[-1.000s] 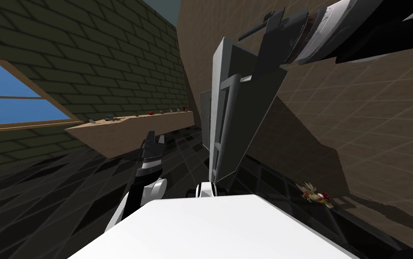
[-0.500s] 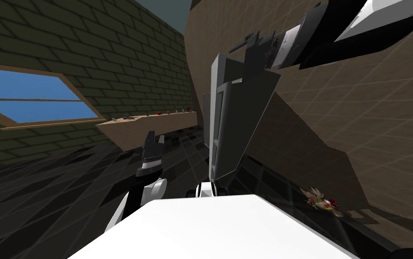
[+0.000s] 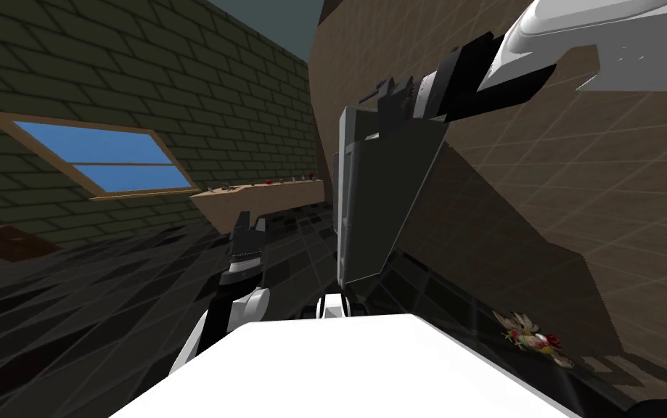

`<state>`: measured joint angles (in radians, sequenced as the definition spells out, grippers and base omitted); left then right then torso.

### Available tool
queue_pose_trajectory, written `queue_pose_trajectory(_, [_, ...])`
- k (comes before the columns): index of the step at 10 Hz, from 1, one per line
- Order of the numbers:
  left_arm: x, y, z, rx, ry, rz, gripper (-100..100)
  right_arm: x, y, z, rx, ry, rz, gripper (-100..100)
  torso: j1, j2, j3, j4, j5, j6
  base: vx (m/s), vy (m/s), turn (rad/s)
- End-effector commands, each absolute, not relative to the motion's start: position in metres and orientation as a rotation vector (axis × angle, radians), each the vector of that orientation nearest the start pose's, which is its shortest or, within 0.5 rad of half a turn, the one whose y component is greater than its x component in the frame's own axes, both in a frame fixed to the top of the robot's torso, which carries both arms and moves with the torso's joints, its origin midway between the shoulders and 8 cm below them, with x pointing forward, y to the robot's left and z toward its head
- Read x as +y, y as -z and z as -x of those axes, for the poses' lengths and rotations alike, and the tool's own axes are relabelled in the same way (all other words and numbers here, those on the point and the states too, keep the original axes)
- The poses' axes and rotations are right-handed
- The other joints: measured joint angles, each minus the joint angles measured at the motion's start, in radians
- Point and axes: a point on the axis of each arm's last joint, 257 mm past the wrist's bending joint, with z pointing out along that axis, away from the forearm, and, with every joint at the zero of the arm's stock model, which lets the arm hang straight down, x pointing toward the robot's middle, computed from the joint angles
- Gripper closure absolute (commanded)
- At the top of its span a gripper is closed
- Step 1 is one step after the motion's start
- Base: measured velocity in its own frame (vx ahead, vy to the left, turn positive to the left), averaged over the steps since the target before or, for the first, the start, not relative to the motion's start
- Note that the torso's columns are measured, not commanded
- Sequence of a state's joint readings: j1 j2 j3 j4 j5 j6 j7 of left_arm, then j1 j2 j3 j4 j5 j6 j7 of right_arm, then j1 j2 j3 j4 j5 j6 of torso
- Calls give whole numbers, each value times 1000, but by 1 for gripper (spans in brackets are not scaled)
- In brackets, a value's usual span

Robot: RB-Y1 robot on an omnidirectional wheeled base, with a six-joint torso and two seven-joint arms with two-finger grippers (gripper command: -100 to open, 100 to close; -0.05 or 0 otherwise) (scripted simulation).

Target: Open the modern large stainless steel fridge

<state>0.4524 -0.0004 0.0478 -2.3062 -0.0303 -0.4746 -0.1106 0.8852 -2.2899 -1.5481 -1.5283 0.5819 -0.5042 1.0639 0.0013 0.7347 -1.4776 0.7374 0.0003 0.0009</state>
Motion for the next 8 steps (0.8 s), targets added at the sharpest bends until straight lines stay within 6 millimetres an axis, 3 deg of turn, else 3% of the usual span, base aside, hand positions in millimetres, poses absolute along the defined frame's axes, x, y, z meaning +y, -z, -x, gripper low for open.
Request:
queue_pose_trajectory(1, [285, -47, -344, 619, 1157, 559, 0, -145, -365, -514, 113, 1232, 1744, -100, 0, 3, 1, 0, 0, -2, -157, -77, 228])
queue_pose_trajectory(3, [286, -47, -344, 619, 1157, 559, 0, -131, -365, -519, 98, 1226, 1754, -100, -2, 3, 2, 1, -1, 0, -65, -38, -6])
queue_pose_trajectory(4, [286, -47, -344, 619, 1157, 559, 0, -135, -369, -535, 126, 1282, 1762, -100, 0, 0, 0, 0, 0, 0, -160, -60, 378])
queue_pose_trajectory(6, [286, -47, -344, 619, 1157, 559, 0, -127, -370, -548, 125, 1297, 1776, -100, -3, 7, 5, 2, -1, 0, -138, -66, 75])
queue_pose_trajectory(8, [285, -47, -344, 619, 1157, 559, 0, -129, -376, -569, 149, 1380, 1790, -100, 0, 4, 2, 0, 0, -3, -165, -50, 276])
